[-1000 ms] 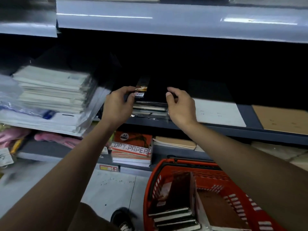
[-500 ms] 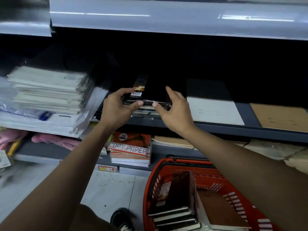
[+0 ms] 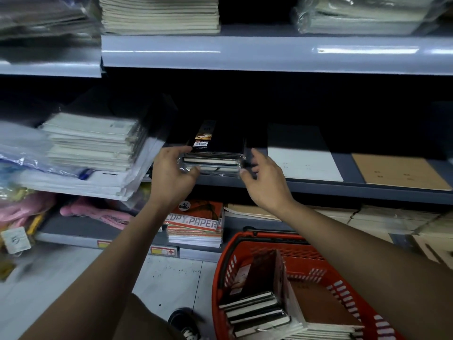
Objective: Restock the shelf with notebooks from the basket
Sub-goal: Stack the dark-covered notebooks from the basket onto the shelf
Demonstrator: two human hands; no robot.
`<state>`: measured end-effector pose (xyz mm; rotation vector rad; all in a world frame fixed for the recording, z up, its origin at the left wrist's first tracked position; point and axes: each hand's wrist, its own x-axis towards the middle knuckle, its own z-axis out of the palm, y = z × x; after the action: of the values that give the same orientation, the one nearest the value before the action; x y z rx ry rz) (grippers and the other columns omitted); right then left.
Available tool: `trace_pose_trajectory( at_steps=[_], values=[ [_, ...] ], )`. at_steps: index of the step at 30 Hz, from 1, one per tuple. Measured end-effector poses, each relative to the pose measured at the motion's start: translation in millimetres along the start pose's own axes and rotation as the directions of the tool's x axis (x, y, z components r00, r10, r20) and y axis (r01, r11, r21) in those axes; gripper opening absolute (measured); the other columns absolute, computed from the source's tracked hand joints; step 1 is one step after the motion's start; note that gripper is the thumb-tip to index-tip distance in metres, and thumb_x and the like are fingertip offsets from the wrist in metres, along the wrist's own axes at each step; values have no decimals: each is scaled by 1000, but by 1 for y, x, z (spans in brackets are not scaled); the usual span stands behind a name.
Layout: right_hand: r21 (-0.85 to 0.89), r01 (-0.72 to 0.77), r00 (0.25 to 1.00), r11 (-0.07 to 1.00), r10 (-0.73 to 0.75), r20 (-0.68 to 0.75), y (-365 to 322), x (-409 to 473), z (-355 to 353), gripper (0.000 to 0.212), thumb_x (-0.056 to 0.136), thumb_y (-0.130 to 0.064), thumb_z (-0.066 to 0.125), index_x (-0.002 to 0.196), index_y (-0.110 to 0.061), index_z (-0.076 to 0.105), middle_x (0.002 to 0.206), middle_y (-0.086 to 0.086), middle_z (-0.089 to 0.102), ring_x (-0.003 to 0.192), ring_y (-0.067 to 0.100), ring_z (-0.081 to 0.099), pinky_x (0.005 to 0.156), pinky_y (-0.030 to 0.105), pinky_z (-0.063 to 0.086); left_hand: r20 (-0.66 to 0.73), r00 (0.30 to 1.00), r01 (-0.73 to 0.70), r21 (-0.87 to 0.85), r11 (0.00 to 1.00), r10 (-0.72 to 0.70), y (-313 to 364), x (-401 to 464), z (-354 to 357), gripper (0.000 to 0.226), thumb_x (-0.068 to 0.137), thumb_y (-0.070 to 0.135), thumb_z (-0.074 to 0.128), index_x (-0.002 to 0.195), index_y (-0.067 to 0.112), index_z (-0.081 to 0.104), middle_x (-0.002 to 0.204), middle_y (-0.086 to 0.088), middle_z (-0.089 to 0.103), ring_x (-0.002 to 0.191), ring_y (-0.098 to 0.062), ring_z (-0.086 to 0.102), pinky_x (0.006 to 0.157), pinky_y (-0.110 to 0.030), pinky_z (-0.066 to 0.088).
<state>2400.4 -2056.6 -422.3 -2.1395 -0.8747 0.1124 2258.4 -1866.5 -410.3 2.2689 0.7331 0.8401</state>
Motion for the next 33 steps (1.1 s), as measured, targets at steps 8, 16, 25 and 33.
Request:
trace_pose_trajectory(
  at_steps=[8,16,25,33],
  values=[
    [-101,-24,1000,995,26,18,11,-54,-24,56,101,-34,59,152,-15,45,131,0,59,120,20,57,103,41,50,66,998,7,-3,1000,-7,27,-55,-2,45,87,22,76,130,21,64,124,1,55,122,-21,54,106,-45,49],
    [-177,-189,972,966,210,109,31,-108,-29,48,98,-35,61,140,-13,57,129,11,60,117,29,62,101,39,51,217,969,113,19,993,-115,44,-112,13,35,86,18,75,120,17,72,116,-2,67,102,-17,65,90,-31,54],
    [-295,-450,762,843,535,366,73,-167,16,43,102,-50,56,75,-17,65,67,-2,64,58,10,59,52,22,37,590,671,464,138,875,-449,11,-184,71,22,91,15,55,82,5,72,81,-5,71,78,-24,65,82,-42,57],
    [-28,-707,648,706,664,374,95,-164,38,11,93,-32,73,97,-25,66,91,-5,70,75,7,60,60,21,44,677,559,530,151,834,-478,-7,-202,113,30,98,33,61,93,8,78,92,-6,73,85,-17,63,79,-28,47]
  ],
)
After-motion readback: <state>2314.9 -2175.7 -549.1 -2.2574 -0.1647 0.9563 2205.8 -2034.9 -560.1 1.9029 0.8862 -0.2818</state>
